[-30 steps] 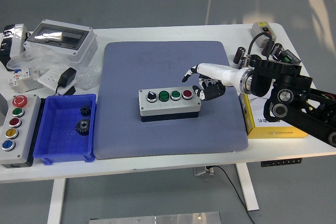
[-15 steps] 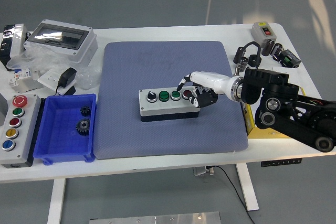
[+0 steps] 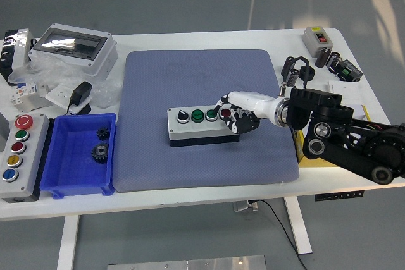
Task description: Pick up the button,place it on the desk,press the button,press the button
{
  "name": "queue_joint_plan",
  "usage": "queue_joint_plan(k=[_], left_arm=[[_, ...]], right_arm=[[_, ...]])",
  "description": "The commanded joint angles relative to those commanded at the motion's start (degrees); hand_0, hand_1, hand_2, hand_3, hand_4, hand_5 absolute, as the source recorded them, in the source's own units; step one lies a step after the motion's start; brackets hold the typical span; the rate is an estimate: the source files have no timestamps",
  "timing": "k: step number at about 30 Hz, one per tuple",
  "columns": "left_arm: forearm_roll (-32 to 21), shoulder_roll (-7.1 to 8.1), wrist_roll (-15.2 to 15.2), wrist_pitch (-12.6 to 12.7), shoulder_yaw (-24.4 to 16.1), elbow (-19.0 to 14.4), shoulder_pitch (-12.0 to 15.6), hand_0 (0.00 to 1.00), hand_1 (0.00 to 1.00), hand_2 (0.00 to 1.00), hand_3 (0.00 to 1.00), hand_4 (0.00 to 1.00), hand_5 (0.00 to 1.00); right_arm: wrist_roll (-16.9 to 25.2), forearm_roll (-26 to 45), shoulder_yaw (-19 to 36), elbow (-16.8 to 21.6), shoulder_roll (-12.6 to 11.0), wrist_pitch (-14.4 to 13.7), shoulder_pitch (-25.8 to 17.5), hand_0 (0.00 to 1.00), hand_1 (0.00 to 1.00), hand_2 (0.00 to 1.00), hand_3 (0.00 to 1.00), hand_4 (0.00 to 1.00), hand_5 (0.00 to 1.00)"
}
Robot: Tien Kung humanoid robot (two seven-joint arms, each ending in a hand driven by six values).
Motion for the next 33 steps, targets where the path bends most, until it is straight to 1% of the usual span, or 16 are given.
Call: queue_joint_plan(k=[8,12,18,20,23,26,29,31,32,33], left_arm=[[-0.1,0.02,-0.2,0.0,0.1,0.0,0.0,0.609,0.583,0.545,0.603,0.592,0.266],[-0.1,0.0,-0.2,0.0,0.1,0.0,0.0,0.609,0.583,0.545,0.603,0.592,0.266],[-0.2,-0.05,-0.1,0.0,0.1,0.0,0.2,0.609,0.584,0.545,0.604,0.594,0.268],[-0.2,-0.09,-0.1,0.0,0.1,0.0,0.3,0.609,0.584,0.544,0.604,0.594,0.27],[-0.1,-0.14,-0.1,0.1,0.0,0.0,0.3,0.609,0.584,0.544,0.604,0.594,0.27],[-0.2,-0.25,-0.2,0.0,0.1,0.0,0.4,0.608,0.584,0.544,0.604,0.594,0.272],[-0.4,-0.42,-0.2,0.1,0.3,0.0,0.6,0.608,0.584,0.544,0.604,0.594,0.272],[-0.6,-0.55,-0.1,0.1,0.4,0.0,0.8,0.608,0.584,0.544,0.604,0.594,0.272],[-0.7,-0.6,-0.1,0.2,0.5,0.0,0.9,0.609,0.583,0.545,0.603,0.597,0.277],[-0.7,-0.63,-0.1,0.2,0.5,0.0,0.9,0.609,0.583,0.545,0.603,0.597,0.277]], right_arm=[[0.2,-0.5,-0.3,-0.2,0.1,-0.5,0.1,0.002,0.055,0.176,0.749,0.252,0.002],[0.8,0.2,0.6,0.3,-0.4,-0.5,-0.1,0.002,0.055,0.176,0.749,0.252,0.002],[2.0,2.4,5.5,1.8,-2.3,1.0,-1.4,0.002,0.054,0.176,0.745,0.254,0.002],[2.8,2.5,7.8,2.3,-3.1,0.6,-2.8,0.002,0.053,0.175,0.743,0.261,0.002],[5.2,2.1,11.6,2.9,-3.7,-1.9,-5.8,0.002,0.053,0.175,0.743,0.261,0.002],[8.6,0.4,15.9,3.6,-3.4,-5.4,-9.6,0.002,0.053,0.175,0.739,0.271,0.002],[12.1,-1.4,20.9,4.0,-2.1,-9.3,-14.2,0.002,0.053,0.175,0.739,0.271,0.002],[14.4,-1.6,24.2,4.0,-0.8,-11.8,-17.4,0.002,0.053,0.175,0.739,0.271,0.002],[15.7,-1.3,25.8,3.9,0.0,-13.0,-18.9,0.002,0.053,0.183,0.732,0.336,0.03],[16.7,-1.2,27.3,3.8,0.7,-14.1,-20.3,0.002,0.053,0.183,0.732,0.336,0.03]])
